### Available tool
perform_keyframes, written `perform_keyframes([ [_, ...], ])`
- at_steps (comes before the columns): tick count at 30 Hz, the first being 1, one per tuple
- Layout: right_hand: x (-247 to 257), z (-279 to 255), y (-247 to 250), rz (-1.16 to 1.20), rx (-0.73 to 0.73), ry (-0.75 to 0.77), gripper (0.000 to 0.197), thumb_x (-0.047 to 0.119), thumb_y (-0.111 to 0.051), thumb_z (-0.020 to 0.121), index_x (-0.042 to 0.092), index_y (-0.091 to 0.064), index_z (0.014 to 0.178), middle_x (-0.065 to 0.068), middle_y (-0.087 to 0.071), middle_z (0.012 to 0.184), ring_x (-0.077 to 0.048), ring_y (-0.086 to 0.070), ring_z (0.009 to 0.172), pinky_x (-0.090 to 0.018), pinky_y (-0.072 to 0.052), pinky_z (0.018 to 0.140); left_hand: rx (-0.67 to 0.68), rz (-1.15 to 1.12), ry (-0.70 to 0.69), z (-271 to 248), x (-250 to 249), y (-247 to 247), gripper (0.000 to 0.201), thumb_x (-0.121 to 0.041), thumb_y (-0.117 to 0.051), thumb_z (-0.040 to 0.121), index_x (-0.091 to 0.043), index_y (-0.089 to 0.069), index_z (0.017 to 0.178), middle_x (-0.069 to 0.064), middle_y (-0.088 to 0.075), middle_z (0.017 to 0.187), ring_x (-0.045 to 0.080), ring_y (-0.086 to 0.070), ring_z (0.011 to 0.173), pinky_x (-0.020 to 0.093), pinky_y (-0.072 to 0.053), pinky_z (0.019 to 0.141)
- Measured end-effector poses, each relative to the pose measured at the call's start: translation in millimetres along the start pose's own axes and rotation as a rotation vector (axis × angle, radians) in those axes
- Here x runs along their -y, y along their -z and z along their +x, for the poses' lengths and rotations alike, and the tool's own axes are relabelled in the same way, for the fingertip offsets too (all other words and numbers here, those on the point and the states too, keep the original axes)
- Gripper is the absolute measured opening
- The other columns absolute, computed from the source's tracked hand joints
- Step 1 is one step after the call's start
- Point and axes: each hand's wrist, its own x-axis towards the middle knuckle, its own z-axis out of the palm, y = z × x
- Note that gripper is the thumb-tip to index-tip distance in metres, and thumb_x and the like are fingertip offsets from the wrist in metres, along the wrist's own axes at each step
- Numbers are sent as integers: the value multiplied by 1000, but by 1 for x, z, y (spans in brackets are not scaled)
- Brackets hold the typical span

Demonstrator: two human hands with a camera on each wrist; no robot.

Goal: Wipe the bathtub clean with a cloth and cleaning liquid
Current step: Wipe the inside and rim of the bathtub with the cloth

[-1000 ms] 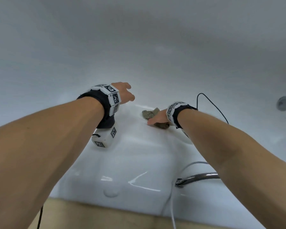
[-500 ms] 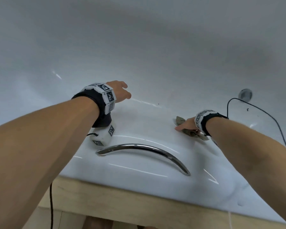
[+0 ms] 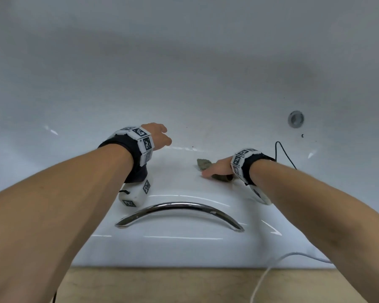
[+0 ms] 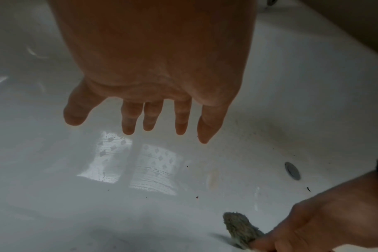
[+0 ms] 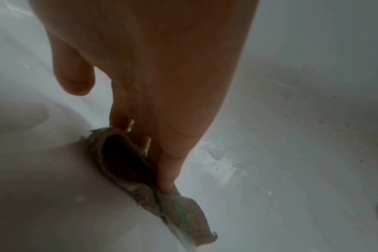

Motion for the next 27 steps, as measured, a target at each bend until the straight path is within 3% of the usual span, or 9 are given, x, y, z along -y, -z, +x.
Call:
perform_keyframes([
  [5,15,-8,1,2,-6,51,83,65,-48,89,12,-31,150,-8,-30,156,-27,-30,142,-40,-23,115,-13,26,-4,5,4,11,55,-36,-54,93,-24,-41,145,3,-38,150,27,-38,135,33,-33,106],
  [8,20,0,3,-38,11,75,76,64,-48,90,13,-39,145,-7,-37,152,-26,-33,139,-40,-22,117,-18,34,7,11,6,14,55,-37,-54,93,-24,-40,145,3,-38,150,27,-37,136,33,-32,107],
  [10,23,10,4,-18,42,90,56,64,-49,89,20,-57,122,-1,-54,124,-26,-42,124,-37,-27,110,-26,31,12,16,6,15,55,-37,-53,94,-24,-39,145,3,-36,151,27,-37,136,34,-32,107],
  [12,30,17,5,0,63,111,47,65,-51,87,24,-60,107,2,-52,103,-22,-41,111,-37,-29,107,-26,27,20,23,7,13,55,-38,-52,95,-23,-39,146,2,-35,152,27,-36,137,34,-31,108],
  [15,41,32,7,15,70,163,75,64,-52,87,16,-41,144,-6,-45,136,-23,-40,120,-40,-26,115,-29,33,49,33,7,7,55,-37,-52,95,-23,-39,146,3,-35,152,27,-36,137,34,-31,108],
  [18,46,47,7,36,98,187,82,67,-49,87,13,-34,147,-3,-41,124,-21,-38,112,-36,-27,112,-21,29,69,46,6,2,54,-37,-51,95,-23,-38,146,3,-35,152,27,-36,137,35,-31,108],
  [20,49,56,8,26,87,197,82,67,-44,90,13,-30,149,-5,-40,139,-23,-38,130,-34,-24,112,-15,27,74,56,5,-1,54,-37,-50,95,-23,-38,146,3,-34,153,27,-36,137,35,-31,108],
  [24,53,79,7,-47,39,412,58,47,-28,103,31,-6,155,3,-8,159,-16,-1,148,-35,4,118,4,11,94,78,4,-5,54,-39,-50,94,-26,-39,145,1,-34,152,27,-36,137,35,-31,108],
  [27,52,111,2,-198,-46,336,74,78,-16,85,47,-2,151,7,9,163,-22,14,149,-52,8,119,15,-3,100,93,3,-8,54,-40,-52,93,-28,-41,144,1,-36,151,27,-37,136,35,-32,106],
])
